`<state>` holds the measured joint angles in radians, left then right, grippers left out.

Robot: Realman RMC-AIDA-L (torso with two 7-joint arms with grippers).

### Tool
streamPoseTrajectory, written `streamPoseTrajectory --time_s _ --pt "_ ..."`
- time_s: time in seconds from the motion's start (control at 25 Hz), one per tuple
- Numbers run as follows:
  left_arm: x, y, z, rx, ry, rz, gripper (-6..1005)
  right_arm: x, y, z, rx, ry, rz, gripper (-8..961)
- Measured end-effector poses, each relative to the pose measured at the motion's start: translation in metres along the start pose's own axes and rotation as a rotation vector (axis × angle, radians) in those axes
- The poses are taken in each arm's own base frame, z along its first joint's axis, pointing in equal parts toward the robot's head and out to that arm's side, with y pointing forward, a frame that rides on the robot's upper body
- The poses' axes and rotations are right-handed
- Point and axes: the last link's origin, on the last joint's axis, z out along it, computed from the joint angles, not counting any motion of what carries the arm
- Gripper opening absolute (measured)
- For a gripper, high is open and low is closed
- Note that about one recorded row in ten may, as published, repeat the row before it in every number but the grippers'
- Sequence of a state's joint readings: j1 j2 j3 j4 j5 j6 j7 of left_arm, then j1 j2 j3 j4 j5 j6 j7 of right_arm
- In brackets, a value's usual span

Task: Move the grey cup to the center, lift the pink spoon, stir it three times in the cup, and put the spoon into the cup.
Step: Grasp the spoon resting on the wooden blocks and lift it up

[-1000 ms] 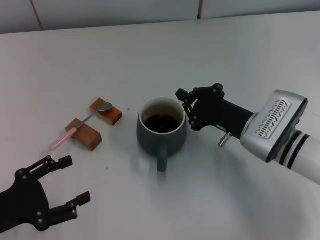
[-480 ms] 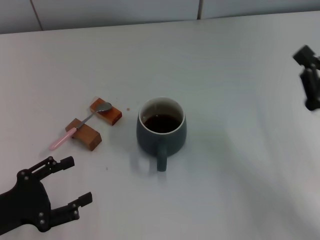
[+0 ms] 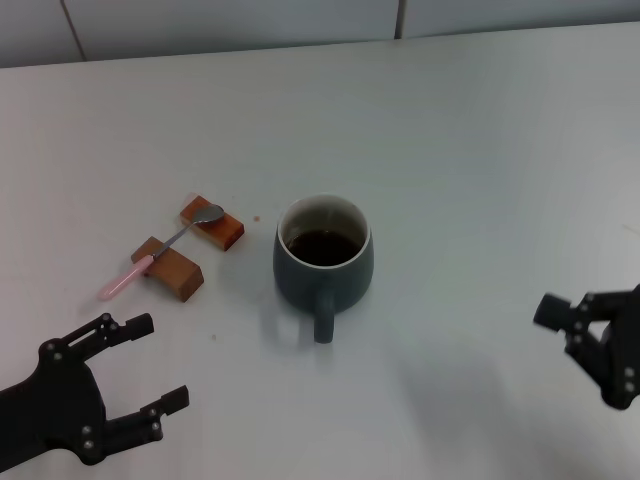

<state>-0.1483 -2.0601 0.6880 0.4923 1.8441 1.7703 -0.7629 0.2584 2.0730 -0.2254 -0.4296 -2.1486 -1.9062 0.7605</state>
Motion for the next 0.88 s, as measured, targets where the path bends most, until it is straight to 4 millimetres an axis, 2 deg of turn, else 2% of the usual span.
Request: streamPoseTrajectory --time_s 0.04,0.32,0.6,0.84,0.88 --pt "0.0 0.0 0.0 -0.001 0.0 0.0 844 0.008 0.0 0.001 -0.009 0.063 0.018 20" --pt "0.0 0.001 0.0 0.0 0.0 -0.002 843 0.031 0.003 0.001 -0.022 0.21 0.053 20" --pt "0.0 0.0 -0.001 0.004 0.001 -0.005 843 0.035 0.006 -0.001 -0.019 0.229 0.056 24" --pt "0.0 -0.001 -0.001 0.008 -0.001 -0.006 844 0.032 0.006 -0.004 -0.001 0.204 0.033 109" --pt "0.0 -0.001 -0.001 0.009 -0.002 -0.006 844 0.033 0.006 -0.004 0.0 0.202 0.027 150"
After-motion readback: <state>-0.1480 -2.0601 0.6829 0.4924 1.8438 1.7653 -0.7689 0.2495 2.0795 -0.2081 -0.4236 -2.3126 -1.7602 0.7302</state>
